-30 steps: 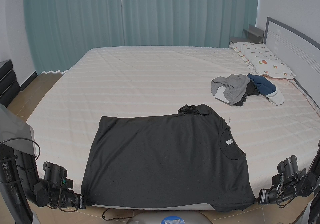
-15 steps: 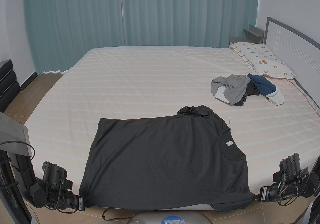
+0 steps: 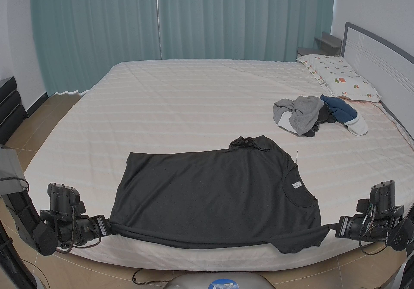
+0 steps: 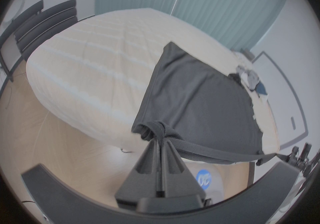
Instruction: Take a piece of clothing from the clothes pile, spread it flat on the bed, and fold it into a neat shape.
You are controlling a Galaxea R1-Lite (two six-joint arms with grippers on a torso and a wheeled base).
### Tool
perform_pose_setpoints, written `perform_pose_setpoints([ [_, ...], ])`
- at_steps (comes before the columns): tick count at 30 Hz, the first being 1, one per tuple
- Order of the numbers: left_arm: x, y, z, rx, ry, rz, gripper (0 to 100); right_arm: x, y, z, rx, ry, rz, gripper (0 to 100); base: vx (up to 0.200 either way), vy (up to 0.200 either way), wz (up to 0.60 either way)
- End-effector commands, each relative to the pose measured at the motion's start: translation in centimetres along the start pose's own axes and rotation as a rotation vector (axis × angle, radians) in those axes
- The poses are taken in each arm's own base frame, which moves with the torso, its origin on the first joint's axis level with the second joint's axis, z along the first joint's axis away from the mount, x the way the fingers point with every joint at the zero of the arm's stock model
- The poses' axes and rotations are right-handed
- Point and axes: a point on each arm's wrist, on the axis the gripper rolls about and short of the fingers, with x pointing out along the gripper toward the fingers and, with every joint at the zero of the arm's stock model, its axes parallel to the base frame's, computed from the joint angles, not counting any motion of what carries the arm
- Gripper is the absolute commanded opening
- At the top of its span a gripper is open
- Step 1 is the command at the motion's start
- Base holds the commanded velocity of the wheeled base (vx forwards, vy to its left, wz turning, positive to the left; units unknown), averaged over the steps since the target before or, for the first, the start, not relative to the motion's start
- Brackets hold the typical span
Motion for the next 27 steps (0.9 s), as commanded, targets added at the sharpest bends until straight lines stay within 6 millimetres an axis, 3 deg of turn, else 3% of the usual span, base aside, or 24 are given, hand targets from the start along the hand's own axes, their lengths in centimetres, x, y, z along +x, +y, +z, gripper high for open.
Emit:
perform_pose_setpoints([
  [1,-0.4,-0.7,1.5,-0.021,-0.074,-0.035,0,-0.2,0.7,1.5,-0.006,-0.082,0.038,0,0.0,0.0,0.0],
  [15,0.3,-1.7,3.7,-0.181,-0.14,-0.09,0,-0.1,1.3,3.0,-0.009,-0.143,0.062,0,0.0,0.0,0.0],
  [27,-0.2,-1.6,3.3,-0.178,-0.133,-0.077,0,0.0,1.6,3.5,-0.01,-0.161,0.068,0,0.0,0.0,0.0],
])
